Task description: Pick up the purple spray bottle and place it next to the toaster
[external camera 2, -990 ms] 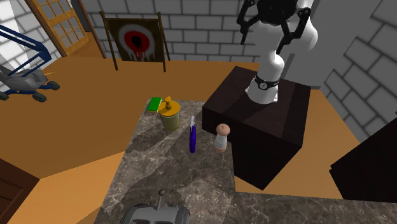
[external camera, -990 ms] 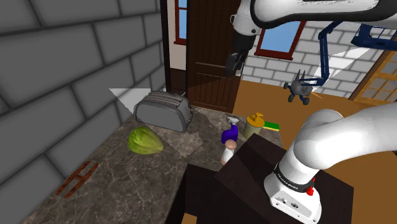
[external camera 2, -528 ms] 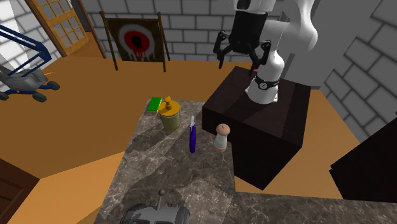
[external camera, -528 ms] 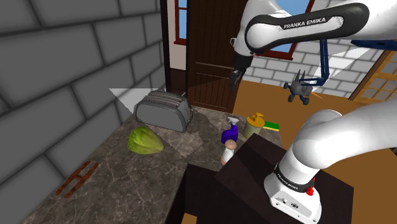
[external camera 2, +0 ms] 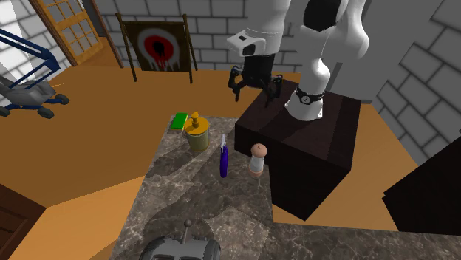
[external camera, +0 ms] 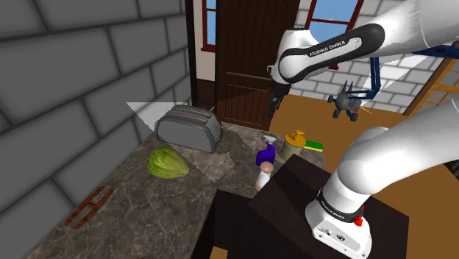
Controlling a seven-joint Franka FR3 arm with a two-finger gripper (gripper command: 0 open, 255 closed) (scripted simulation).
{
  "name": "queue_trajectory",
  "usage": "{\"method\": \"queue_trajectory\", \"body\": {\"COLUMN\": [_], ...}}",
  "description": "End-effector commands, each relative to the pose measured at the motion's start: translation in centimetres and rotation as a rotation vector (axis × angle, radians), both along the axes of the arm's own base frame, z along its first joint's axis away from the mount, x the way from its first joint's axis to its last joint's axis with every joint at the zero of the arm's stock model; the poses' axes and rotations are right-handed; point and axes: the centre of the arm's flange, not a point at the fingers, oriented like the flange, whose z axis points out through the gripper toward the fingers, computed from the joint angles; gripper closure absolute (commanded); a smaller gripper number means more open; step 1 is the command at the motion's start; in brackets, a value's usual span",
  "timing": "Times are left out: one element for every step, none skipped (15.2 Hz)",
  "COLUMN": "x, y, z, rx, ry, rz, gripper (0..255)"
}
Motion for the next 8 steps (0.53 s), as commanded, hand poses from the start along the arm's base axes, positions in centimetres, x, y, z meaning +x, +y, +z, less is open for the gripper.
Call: {"method": "queue_trajectory", "body": {"x": [0.2, 0.4, 0.5, 0.7, 0.8, 0.9, 1.1, 1.2], "y": [-1.6, -2.3, -3.0, -3.7, -4.4, -5.1, -5.8, -6.5], "z": [-2.3, -3.4, -4.6, -5.7, -6.9, -8.0, -9.2, -10.3], "rx": [0.005, 0.007, 0.01, 0.013, 0.016, 0.019, 0.022, 0.024], "ry": [0.009, 0.015, 0.02, 0.026, 0.031, 0.037, 0.042, 0.048], "rz": [0.014, 0.02, 0.026, 0.032, 0.039, 0.045, 0.051, 0.057], "gripper": [0, 0, 0, 0, 0, 0, 0, 0]}}
